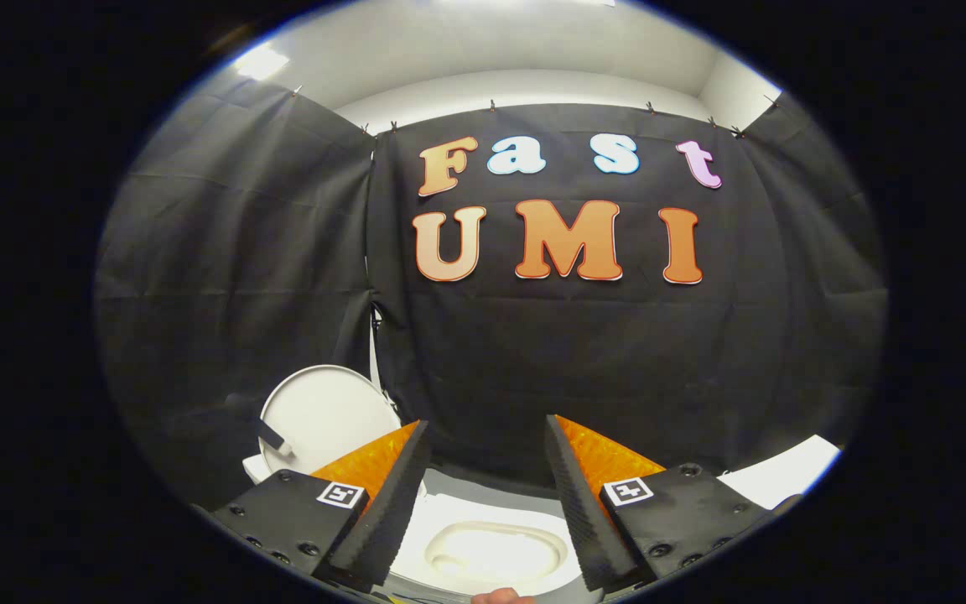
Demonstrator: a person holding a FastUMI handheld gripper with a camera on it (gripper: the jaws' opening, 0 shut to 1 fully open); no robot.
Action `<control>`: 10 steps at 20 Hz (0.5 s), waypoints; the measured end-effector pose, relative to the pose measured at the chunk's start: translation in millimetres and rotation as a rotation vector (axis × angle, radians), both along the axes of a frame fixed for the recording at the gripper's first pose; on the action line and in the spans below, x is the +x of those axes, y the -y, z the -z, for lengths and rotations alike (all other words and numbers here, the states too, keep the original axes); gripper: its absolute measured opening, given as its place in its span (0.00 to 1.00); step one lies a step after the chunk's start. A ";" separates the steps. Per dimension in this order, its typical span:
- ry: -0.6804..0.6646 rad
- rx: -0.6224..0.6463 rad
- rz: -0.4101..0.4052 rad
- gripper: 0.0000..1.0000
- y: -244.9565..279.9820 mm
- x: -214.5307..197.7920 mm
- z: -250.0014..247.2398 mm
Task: Open the toilet lid.
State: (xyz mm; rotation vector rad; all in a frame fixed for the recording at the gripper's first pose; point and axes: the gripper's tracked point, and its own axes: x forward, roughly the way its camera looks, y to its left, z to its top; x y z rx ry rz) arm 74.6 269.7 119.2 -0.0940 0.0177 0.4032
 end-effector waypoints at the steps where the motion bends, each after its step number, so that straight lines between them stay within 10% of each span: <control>1: -0.001 0.000 0.003 0.89 11.3 -1.8 3.6; 10: -0.010 0.012 0.044 0.89 95.7 -12.5 47.5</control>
